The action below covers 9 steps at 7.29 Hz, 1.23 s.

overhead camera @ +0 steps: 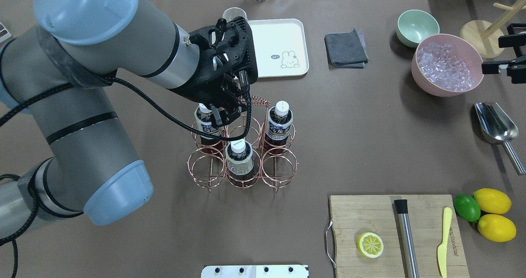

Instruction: Take tea from basket to plate

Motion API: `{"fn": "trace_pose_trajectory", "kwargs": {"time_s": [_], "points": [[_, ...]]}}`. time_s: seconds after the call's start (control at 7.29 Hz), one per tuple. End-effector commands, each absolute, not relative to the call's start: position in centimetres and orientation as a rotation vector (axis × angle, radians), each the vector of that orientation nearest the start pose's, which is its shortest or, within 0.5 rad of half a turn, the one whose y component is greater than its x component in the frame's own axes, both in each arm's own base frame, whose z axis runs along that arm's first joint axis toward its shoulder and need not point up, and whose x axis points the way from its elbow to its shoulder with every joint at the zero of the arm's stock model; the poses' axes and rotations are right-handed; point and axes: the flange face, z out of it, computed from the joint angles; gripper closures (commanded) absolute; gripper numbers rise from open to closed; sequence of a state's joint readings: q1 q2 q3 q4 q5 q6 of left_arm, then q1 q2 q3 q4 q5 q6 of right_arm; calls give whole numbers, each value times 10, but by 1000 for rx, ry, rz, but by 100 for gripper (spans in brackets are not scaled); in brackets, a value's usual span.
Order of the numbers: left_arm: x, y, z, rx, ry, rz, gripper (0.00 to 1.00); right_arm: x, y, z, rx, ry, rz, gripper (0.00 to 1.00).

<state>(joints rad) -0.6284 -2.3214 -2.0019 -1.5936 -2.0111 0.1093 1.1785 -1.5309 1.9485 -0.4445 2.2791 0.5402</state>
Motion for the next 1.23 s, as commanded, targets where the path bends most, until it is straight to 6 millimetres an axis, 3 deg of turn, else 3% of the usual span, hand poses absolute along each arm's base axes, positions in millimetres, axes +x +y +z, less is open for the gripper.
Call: {"fn": "trace_pose_trajectory", "kwargs": {"time_s": [0.0,0.27,0.55,1.1], "points": [[398,-401,51,991,891,1157,100,-203,-469,273,1159,-1200,-349,0],[395,-404,55,986,887,1152,100,-279,-454,247,1212,-1214,-301,0],[392,-402,57,988,889,1151,100,-309,-443,232,1174,-1286,-230,0],[381,-393,59,1000,891,1150,100,-377,-415,244,1154,-1265,-180,0]]}}
